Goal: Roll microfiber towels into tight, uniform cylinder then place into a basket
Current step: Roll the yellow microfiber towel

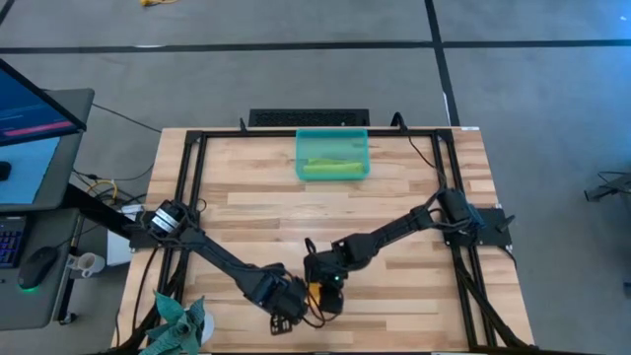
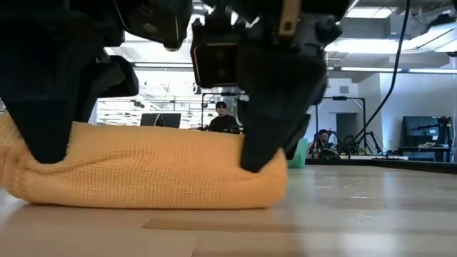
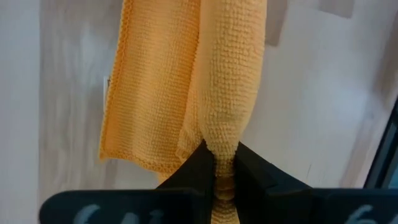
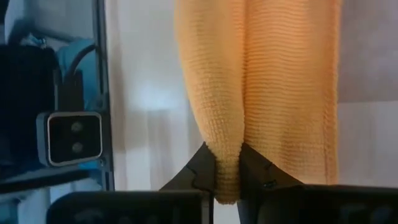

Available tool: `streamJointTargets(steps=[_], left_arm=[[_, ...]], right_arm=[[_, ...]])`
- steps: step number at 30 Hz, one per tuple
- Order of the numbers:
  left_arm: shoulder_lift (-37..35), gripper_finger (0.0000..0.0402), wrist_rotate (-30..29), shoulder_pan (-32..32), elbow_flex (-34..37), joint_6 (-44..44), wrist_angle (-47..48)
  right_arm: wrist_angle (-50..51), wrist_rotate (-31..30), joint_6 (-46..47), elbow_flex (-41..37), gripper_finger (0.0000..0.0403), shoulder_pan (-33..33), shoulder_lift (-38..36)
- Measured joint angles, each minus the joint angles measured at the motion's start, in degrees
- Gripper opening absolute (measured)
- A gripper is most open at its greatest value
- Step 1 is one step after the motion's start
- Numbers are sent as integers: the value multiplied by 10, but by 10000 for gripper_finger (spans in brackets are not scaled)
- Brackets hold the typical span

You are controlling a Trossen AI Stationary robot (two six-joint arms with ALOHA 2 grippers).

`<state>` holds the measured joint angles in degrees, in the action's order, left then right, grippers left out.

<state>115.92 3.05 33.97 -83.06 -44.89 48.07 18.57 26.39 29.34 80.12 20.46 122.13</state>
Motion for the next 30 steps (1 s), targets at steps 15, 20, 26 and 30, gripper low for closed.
streamJointTargets(steps=[15, 20, 26, 30], left_arm=[[0, 27, -8, -6, 1, -39, 5], [0, 28, 2, -7, -1, -35, 5], [-1, 28, 33, -9, -12, -30, 0], [5, 28, 36, -10, -11, -33, 0]], right_arm=[[7, 85, 84, -1, 49, -65, 0], [6, 95, 142, -1, 49, -67, 0], [2, 105, 158, 0, 49, -44, 0], [-18, 94, 158, 0, 49, -31, 16]])
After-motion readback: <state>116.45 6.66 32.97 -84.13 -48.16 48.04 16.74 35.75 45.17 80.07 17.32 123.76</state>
